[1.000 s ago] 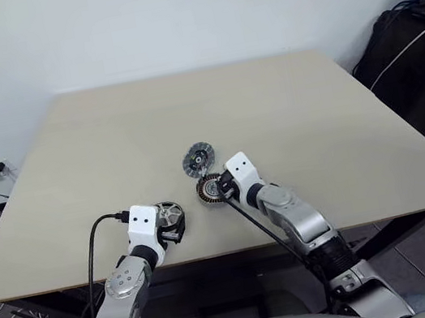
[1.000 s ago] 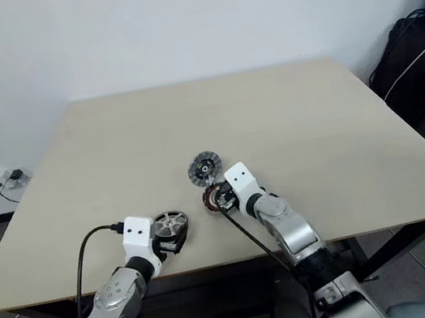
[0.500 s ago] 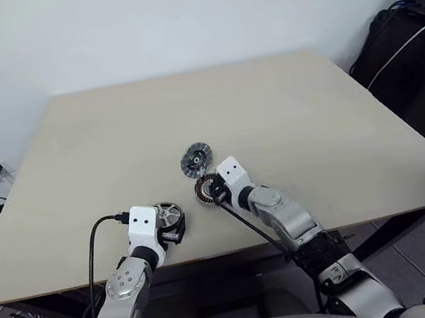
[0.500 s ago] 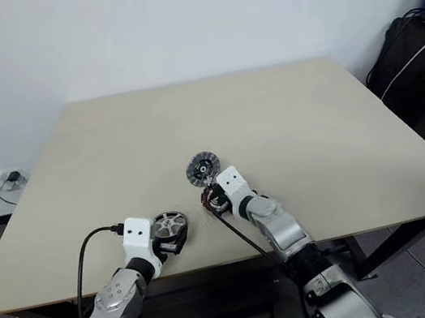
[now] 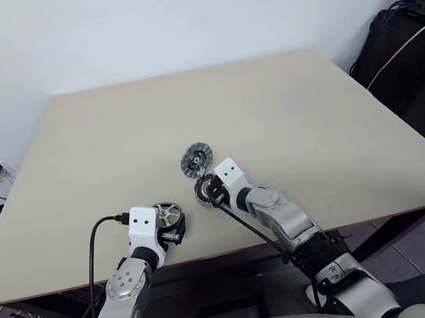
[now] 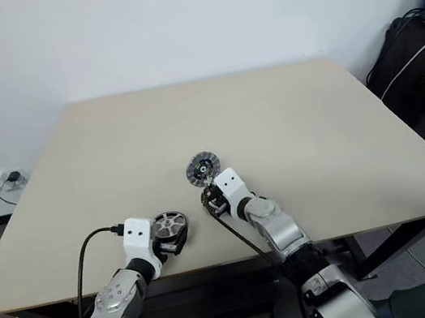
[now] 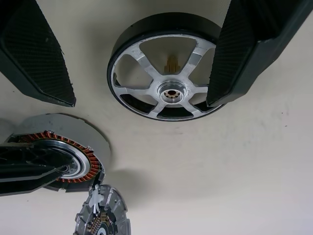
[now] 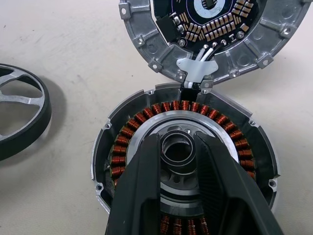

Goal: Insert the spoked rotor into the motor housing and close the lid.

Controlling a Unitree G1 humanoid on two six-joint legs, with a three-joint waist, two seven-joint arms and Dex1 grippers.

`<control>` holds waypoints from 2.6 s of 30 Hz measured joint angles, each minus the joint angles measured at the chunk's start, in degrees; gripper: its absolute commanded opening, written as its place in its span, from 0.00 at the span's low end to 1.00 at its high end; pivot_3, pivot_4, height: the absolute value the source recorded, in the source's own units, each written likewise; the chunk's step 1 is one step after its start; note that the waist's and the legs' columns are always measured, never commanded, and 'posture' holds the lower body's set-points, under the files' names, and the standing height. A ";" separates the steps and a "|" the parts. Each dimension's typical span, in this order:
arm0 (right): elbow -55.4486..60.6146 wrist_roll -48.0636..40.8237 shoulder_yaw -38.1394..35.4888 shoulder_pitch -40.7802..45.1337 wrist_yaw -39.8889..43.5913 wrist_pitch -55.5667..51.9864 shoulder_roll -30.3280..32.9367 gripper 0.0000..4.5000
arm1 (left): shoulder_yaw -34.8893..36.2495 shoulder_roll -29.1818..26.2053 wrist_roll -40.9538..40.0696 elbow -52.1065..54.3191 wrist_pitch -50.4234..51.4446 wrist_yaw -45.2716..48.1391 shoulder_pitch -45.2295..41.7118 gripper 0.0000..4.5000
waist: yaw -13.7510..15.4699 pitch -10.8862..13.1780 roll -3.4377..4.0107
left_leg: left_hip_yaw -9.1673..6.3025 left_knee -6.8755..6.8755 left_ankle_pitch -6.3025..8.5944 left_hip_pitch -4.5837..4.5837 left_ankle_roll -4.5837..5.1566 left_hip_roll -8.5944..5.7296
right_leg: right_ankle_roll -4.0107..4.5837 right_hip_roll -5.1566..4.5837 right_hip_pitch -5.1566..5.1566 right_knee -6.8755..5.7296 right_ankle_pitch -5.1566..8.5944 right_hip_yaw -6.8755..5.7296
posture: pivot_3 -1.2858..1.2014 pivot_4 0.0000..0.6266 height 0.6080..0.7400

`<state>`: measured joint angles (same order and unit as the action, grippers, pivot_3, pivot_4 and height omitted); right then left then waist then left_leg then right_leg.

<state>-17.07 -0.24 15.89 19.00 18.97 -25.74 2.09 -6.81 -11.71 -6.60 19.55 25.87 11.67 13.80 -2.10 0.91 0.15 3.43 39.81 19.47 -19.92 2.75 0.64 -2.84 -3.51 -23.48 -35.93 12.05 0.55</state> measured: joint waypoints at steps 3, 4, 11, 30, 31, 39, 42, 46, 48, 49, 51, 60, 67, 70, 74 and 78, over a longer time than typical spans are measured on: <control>0.00 0.08 -0.04 0.00 -0.07 0.05 0.18 0.15 | -0.01 0.01 0.00 0.00 -0.01 0.02 0.00 1.00 | 0.00 0.00 0.00 | 0.00 0.00 0.00 0.00 0.00 0.01 | 0.00 0.00 0.00 0.00 0.00 0.00 | 0.52 0.00 1.00; 0.00 0.11 -0.06 0.00 -0.07 0.05 0.28 0.15 | -0.01 0.01 0.00 0.00 -0.01 0.02 -0.01 1.00 | 0.00 0.00 0.00 | 0.00 0.00 0.00 0.00 0.00 0.01 | 0.00 0.00 0.00 0.00 0.00 0.00 | 0.52 0.00 1.00; 0.00 0.09 -0.06 0.00 0.02 0.05 0.48 0.15 | -0.01 0.08 -0.01 0.00 -0.02 0.05 -0.02 1.00 | 0.01 0.00 0.00 | 0.00 0.00 0.00 0.00 0.00 0.01 | 0.00 -0.01 0.00 0.00 0.00 0.00 | 0.52 0.00 1.00; 15.05 -3.10 -0.59 -2.41 2.59 -2.36 1.45 0.23 | -0.01 0.31 0.00 -0.02 -0.25 -0.04 -0.01 1.00 | 0.09 0.00 0.01 | -0.01 -0.03 0.12 -0.01 0.21 0.08 | 0.00 -0.02 -0.01 0.01 0.00 -0.01 | 0.52 0.00 1.00; 15.36 -3.09 -0.68 -2.78 2.17 -2.41 1.75 0.15 | 0.00 0.32 0.00 -0.02 -0.29 -0.10 -0.01 1.00 | 0.07 0.01 0.01 | 0.00 -0.03 0.11 -0.01 0.20 0.07 | 0.00 -0.02 -0.02 0.01 0.00 0.00 | 0.52 0.00 1.00; 21.36 -3.73 -5.32 -9.67 0.14 1.91 3.10 0.01 | 1.10 1.54 -0.05 -0.03 -2.78 -1.52 0.55 1.00 | 0.17 0.00 -0.01 | -0.02 -0.08 0.14 -0.01 0.23 -0.02 | 0.00 -0.01 -0.03 0.03 0.02 -0.01 | 0.52 0.00 1.00; 23.93 -3.71 -5.44 -14.56 0.96 4.69 5.22 0.01 | 2.19 1.62 -0.10 -0.02 -3.51 -1.62 1.08 1.00 | 0.19 0.01 -0.01 | 0.01 -0.10 0.14 -0.01 0.24 -0.03 | 0.01 -0.01 -0.03 0.04 0.03 0.00 | 0.52 0.00 1.00; 26.73 -6.12 -6.65 -22.32 4.11 7.90 7.93 0.01 | 2.85 1.58 -0.40 -0.01 -4.06 -1.44 2.13 1.00 | 0.25 0.02 -0.03 | 0.01 -0.10 0.16 0.01 0.27 -0.01 | 0.01 -0.01 -0.01 0.04 0.04 0.00 | 0.52 0.00 1.00; 26.95 -7.33 -7.77 -24.76 5.09 9.18 8.93 0.01 | 3.43 1.56 -0.87 -0.01 -4.38 -1.12 2.61 1.00 | 0.19 0.04 -0.05 | 0.02 -0.09 0.15 0.06 0.27 0.03 | 0.00 -0.01 0.02 0.04 0.04 0.01 | 0.52 0.00 1.00; 27.00 -7.97 -8.54 -25.66 5.29 9.67 9.06 0.01 | 3.90 1.64 -1.35 -0.01 -4.79 -0.92 2.87 1.00 | 0.15 0.05 -0.07 | 0.03 -0.09 0.15 0.09 0.27 0.08 | 0.00 -0.01 0.03 0.03 0.04 0.01 | 0.52 0.00 1.00; 27.27 -8.75 -9.68 -27.50 5.93 11.08 9.53 0.01 | 6.22 4.06 -4.40 0.01 -5.77 -0.47 3.29 1.00 | 0.17 0.05 -0.08 | 0.04 -0.09 0.15 0.10 0.27 0.16 | -0.01 -0.01 0.05 0.02 0.04 0.01 | 0.52 0.00 1.00; 27.91 -11.69 -10.49 -35.00 8.09 12.66 11.24 0.01 | 22.06 15.35 -29.28 -0.48 -3.73 -3.48 4.72 1.00 | 0.71 0.06 -0.29 | 0.03 -0.08 0.17 0.10 0.31 0.17 | -0.23 -0.01 0.06 0.06 0.20 0.00 | 0.52 0.00 1.00; 27.90 -12.53 -10.49 -36.29 8.58 12.55 11.81 0.01 | 23.10 15.75 -40.39 -1.50 0.57 -4.52 6.51 1.00 | 0.78 0.16 -0.63 | 0.02 0.02 0.20 0.10 0.35 0.17 | -0.24 -0.03 0.04 0.05 0.20 0.00 | 0.52 0.00 1.00; 27.91 -12.61 -10.49 -36.29 8.55 12.55 11.82 0.01 | 22.65 15.81 -43.81 -1.59 1.85 -4.54 6.80 1.00 | 0.78 0.15 -0.64 | 0.02 0.02 0.20 0.10 0.35 0.18 | -0.23 -0.03 0.04 0.05 0.20 0.00 | 0.52 0.00 1.00; 27.76 -12.61 -10.48 -36.23 8.58 12.57 11.83 0.01 | 21.96 15.81 -46.39 -2.00 2.44 -4.80 6.83 1.00 | 0.80 0.15 -0.64 | 0.02 0.02 0.20 0.09 0.35 0.17 | -0.20 -0.03 0.05 0.06 0.18 0.00 | 0.52 0.00 1.00; 26.62 -12.60 -10.48 -35.99 8.63 12.66 11.87 0.01 | 21.93 15.80 -46.42 -3.90 2.40 -5.18 6.83 1.00 | 0.81 0.16 -0.66 | 0.02 0.02 0.20 0.09 0.35 0.15 | -0.20 -0.02 0.07 0.05 0.18 0.00 | 0.52 0.00 1.00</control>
<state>9.54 -12.84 5.40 -16.99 27.59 -13.07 13.96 15.12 4.09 -53.02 15.65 28.27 6.49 20.63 -1.30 1.07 -0.52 3.45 39.83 19.67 -19.82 3.09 0.79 -3.04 -3.54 -23.42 -35.88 12.23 0.55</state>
